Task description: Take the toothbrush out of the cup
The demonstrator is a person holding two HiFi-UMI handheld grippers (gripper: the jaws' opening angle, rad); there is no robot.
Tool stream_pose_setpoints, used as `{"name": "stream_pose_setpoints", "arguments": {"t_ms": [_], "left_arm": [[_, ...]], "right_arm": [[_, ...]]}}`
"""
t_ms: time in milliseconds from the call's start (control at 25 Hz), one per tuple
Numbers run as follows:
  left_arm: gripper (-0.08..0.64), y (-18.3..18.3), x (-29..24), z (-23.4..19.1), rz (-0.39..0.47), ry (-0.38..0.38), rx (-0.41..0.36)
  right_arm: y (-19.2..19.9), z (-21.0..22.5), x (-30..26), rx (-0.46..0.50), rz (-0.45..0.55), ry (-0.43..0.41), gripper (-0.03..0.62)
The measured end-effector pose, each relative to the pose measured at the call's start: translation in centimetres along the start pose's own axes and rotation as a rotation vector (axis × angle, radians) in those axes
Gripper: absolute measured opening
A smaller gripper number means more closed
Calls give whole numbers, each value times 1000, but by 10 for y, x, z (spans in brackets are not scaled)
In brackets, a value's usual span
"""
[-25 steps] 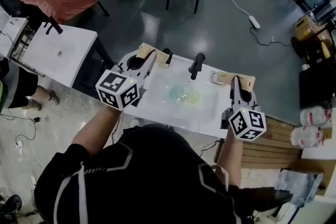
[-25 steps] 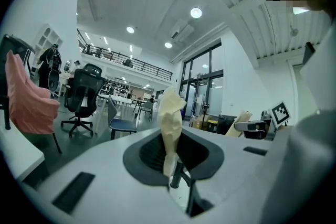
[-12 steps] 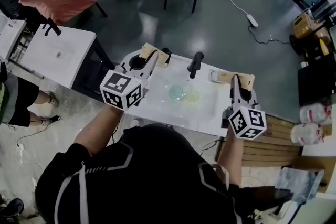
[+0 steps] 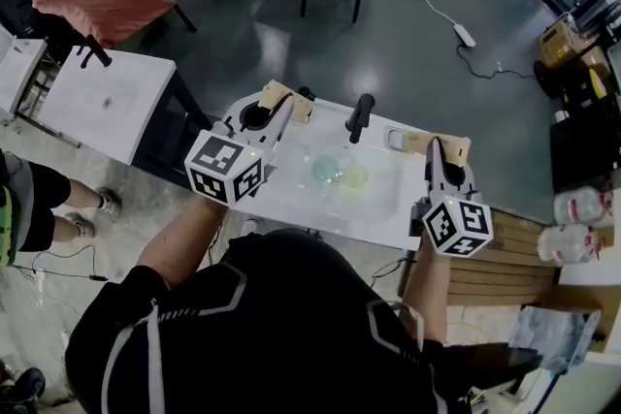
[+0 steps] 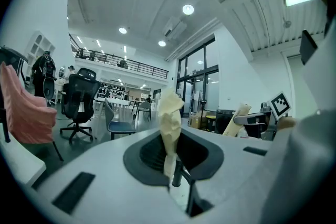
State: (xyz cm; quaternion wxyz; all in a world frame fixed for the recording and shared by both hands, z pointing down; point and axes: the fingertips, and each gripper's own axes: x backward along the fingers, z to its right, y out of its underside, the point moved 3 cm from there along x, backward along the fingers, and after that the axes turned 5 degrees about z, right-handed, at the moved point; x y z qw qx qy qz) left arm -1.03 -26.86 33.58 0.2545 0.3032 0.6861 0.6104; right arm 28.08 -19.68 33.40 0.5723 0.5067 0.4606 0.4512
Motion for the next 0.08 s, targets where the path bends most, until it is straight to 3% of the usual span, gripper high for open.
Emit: {"name": "stream_pose_setpoints", "arguments": {"t_ms": [80], "left_arm": [[34, -1, 0, 1, -2, -1, -10]], "right_arm": [[-1, 1, 1, 3, -2, 2, 32]]}}
